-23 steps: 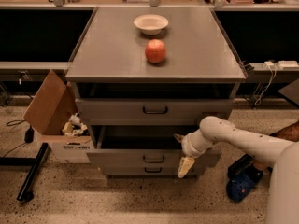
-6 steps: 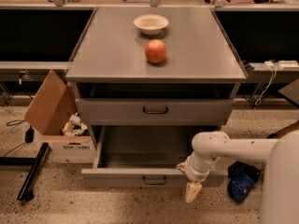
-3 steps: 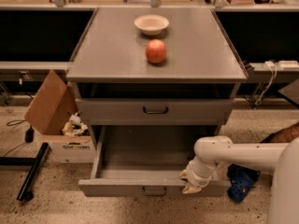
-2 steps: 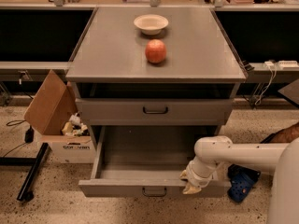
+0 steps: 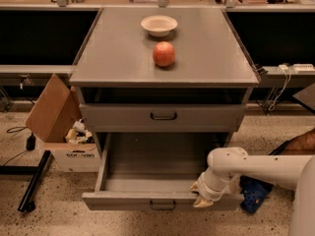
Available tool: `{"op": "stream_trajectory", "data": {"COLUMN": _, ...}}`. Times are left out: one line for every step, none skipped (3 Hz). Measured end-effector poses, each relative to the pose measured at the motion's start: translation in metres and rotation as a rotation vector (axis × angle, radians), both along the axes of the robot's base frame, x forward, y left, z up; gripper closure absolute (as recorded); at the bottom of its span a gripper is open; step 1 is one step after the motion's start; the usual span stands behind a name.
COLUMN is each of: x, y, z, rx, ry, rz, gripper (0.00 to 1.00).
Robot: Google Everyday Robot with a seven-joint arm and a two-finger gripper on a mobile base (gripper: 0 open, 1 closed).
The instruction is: Open middle drawer
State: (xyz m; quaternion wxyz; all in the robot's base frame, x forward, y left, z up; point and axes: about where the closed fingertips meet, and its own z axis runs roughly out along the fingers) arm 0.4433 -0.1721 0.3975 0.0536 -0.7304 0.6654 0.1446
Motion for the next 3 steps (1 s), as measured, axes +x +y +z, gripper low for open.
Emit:
{"op": "stream_trajectory", "data": {"x": 0.0, "y": 0.0, "z": 0.0, "rx": 0.0, "ry": 0.0, "rz": 0.0, "gripper": 0.83}}
{"op": "stream_trajectory", "data": {"x": 0.0, "y": 0.0, "z": 0.0, "rx": 0.0, "ry": 0.0, "rz": 0.0, "gripper": 0.6}}
{"op": "stream_trajectory", "data": {"x": -0.0001, "y": 0.0, "z": -0.0001, "rx": 0.0, "ry": 0.0, "rz": 0.0, "gripper": 0.37}}
